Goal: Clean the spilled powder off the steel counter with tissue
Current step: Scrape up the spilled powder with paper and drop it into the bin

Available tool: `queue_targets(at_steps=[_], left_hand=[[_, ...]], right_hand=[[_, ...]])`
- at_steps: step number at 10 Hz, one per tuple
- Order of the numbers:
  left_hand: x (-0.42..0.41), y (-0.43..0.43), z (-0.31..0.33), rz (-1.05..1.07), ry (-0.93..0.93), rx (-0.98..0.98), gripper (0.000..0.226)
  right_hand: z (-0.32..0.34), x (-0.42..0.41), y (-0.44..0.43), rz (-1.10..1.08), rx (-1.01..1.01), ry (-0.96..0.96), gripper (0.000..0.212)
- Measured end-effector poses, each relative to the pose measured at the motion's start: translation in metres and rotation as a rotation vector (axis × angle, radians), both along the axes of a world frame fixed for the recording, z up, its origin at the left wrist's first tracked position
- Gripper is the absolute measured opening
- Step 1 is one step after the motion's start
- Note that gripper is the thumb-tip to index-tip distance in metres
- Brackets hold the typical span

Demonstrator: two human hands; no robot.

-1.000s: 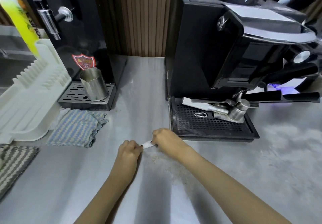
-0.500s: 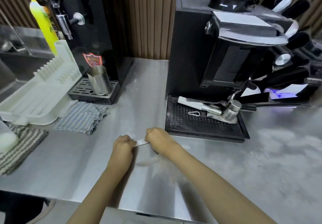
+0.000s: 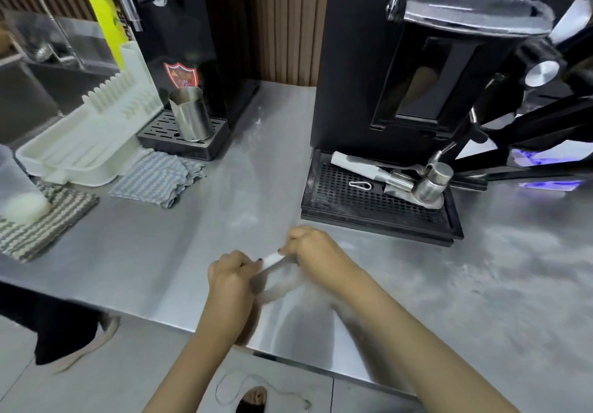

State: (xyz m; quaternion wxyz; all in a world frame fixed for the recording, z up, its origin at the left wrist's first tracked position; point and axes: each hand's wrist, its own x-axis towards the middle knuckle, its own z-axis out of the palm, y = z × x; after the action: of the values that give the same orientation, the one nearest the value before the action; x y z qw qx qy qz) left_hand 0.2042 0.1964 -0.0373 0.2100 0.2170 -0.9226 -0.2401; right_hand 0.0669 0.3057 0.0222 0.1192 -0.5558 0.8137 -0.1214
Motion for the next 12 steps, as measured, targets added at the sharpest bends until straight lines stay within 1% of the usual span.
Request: queue_targets(at_steps=[1, 2, 3, 4, 5, 6, 7, 8, 9, 10, 11, 12], left_hand=[[-0.032, -0.027, 0.000, 0.071, -0.004, 0.074, 0.023], [-0.061, -0.042, 0.005, 0.104, -0.046, 0.280, 0.025], [-0.071, -0.039, 0.008, 0.142, -0.101, 0.161, 0.025], [-0.056, -0.019, -0.001, -0.013, -0.011, 0.059, 0.021], [-0.029, -0.003, -0.009, -0.272, -0.158, -0.039, 0.030], [-0.025, -0.003, -0.008, -0.354, -0.116, -0.189, 0.033], [-0.057, -0.011, 0.028, -0.258, -0.083, -0.014, 0.015], [-0.088, -0.028, 0.027, -0.252, -0.078, 0.066, 0.021], [-0.097, -0.039, 0.013, -0.279, -0.238, -0.001, 0.015], [-0.083, -0.028, 0.002, -0.373, -0.236, -0.031, 0.011], [-0.061, -0.018, 0.003, -0.528, -0.222, -0.085, 0.021], [-0.038, -0.023, 0.014, -0.503, -0.173, -0.056, 0.026]], right_hand=[[0.005, -0.018, -0.034, -0.004, 0.036, 0.174, 0.017], [0.007, -0.022, -0.044, -0.030, 0.114, 0.204, 0.014], [0.004, -0.018, -0.040, -0.040, 0.176, 0.321, 0.021], [-0.027, -0.012, -0.011, -0.051, 0.071, 0.266, 0.034], [-0.044, 0.003, 0.031, -0.056, -0.096, 0.180, 0.020], [-0.039, 0.005, 0.043, -0.087, -0.129, 0.081, 0.015], [-0.020, -0.010, 0.026, -0.244, -0.166, 0.128, 0.023], [-0.020, -0.021, 0.004, -0.411, -0.066, 0.133, 0.023], [-0.025, -0.025, -0.002, -0.443, -0.004, 0.149, 0.016], [-0.033, -0.012, 0.015, -0.364, 0.003, 0.115, 0.022], [-0.037, 0.003, 0.039, -0.250, 0.013, 0.095, 0.024], [-0.022, 0.005, 0.037, -0.202, -0.041, -0.023, 0.021]])
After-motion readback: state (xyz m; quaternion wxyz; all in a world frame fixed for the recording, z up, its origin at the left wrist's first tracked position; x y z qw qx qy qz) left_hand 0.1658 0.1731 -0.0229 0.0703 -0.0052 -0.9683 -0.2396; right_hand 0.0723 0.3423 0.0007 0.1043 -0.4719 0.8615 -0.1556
